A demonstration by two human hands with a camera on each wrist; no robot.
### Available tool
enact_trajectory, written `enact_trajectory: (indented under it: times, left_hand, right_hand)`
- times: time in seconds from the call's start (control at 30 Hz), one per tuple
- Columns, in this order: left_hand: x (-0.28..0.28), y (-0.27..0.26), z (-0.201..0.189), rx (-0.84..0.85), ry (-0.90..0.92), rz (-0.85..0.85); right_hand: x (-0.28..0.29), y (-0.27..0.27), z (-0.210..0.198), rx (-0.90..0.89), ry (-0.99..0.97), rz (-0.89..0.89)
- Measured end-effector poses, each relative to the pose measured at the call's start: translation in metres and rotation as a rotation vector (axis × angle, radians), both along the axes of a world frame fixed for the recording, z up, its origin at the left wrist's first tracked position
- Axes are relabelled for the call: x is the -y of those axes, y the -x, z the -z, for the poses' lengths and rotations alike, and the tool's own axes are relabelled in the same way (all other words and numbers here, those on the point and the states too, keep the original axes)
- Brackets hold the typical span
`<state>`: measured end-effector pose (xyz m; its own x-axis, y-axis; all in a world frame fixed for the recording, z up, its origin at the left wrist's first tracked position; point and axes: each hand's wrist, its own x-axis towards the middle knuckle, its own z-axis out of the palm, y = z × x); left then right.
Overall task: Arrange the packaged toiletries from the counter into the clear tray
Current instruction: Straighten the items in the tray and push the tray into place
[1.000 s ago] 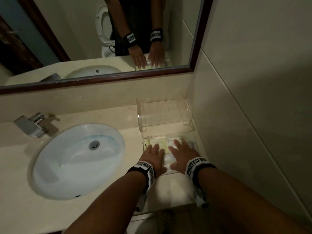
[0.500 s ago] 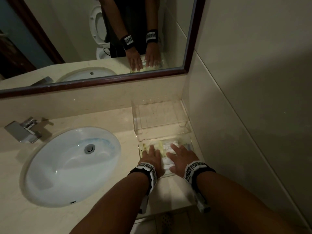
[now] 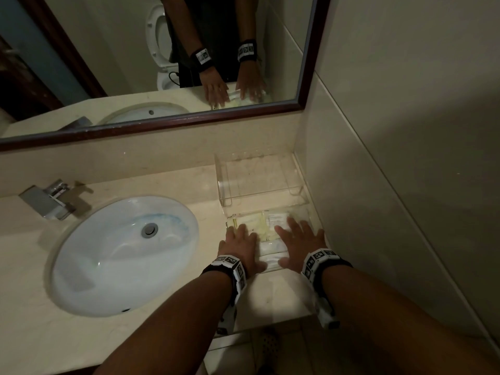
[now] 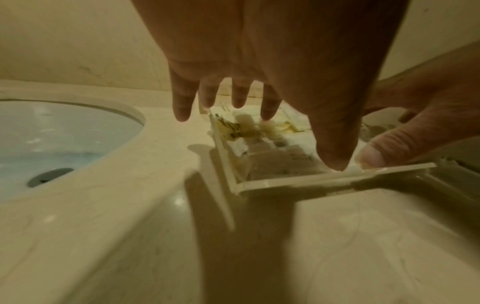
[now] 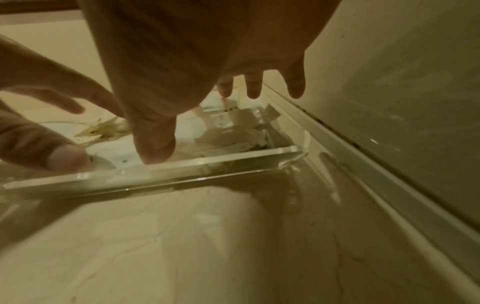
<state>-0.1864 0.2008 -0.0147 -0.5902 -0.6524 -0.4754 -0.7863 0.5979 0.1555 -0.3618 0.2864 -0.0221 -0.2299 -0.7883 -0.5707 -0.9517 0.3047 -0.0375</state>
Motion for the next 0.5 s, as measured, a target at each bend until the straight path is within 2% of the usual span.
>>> enact_trajectory:
  times: [0.2, 0.5]
  left_hand:
    - [0.000, -0.013, 0.007, 0.025, -0.115, -0.120]
    - [0.000, -0.004, 0.011, 0.071, -0.134, -0.051]
  right_hand:
    - [-0.005, 0.005, 0.004, 0.076, 0.010, 0.046]
    - [0.015, 0.000, -0.001, 0.064, -0.033, -0.049]
